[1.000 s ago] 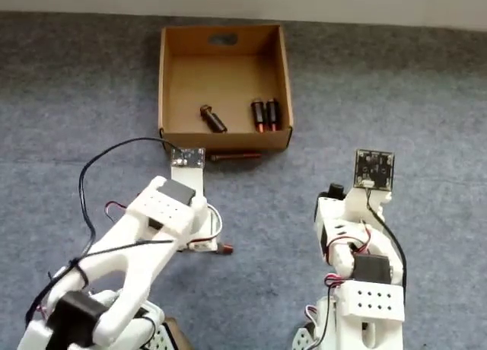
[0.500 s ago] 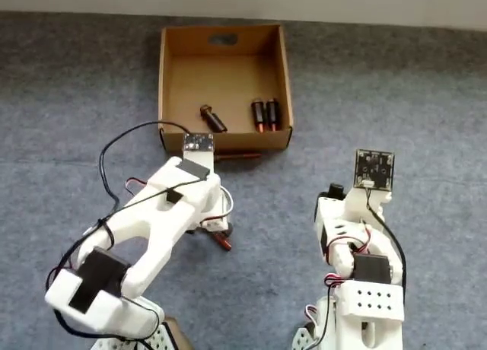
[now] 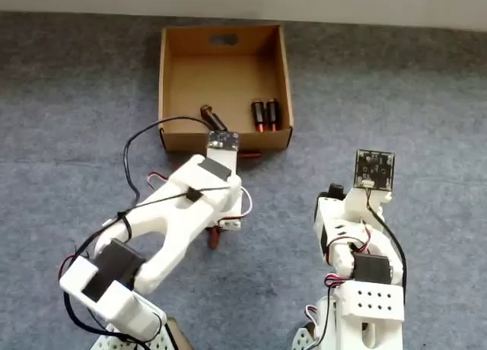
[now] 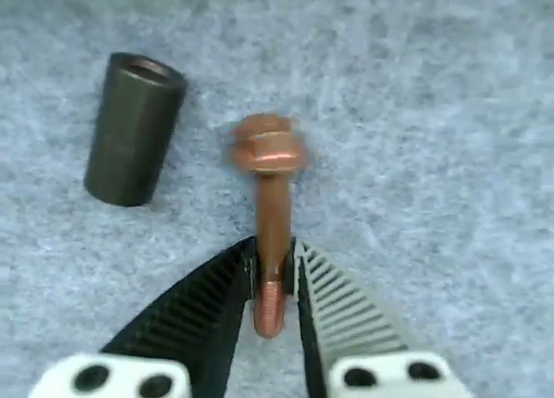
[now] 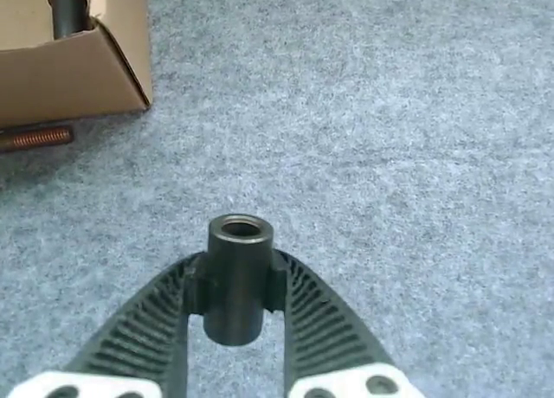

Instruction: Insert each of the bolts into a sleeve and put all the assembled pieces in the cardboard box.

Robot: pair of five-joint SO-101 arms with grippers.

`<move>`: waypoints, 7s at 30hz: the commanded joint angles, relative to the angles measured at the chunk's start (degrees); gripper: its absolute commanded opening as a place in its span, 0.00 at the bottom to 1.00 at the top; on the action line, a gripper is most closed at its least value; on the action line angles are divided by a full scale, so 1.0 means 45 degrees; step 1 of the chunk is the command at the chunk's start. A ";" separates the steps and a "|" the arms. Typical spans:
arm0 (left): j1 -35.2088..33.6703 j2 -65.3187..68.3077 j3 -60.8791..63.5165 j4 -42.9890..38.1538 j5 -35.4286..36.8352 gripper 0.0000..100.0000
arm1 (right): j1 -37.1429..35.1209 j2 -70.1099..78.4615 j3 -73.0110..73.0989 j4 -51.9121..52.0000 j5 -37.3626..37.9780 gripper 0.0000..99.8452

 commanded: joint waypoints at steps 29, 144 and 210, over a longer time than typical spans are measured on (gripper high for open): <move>0.1866 -0.0068 -0.2120 -0.0117 -0.6935 0.16 | 0.0029 -0.0147 -0.0049 -0.0244 -0.0039 0.01; 0.3096 -1.1067 0.3116 -1.4867 -0.6838 0.01 | -0.3937 -0.6535 0.5597 -0.8430 0.0410 0.01; 0.2960 -1.1126 0.2159 -0.9788 -0.4845 0.18 | -0.3917 -0.6515 0.5597 -0.7707 0.0508 0.01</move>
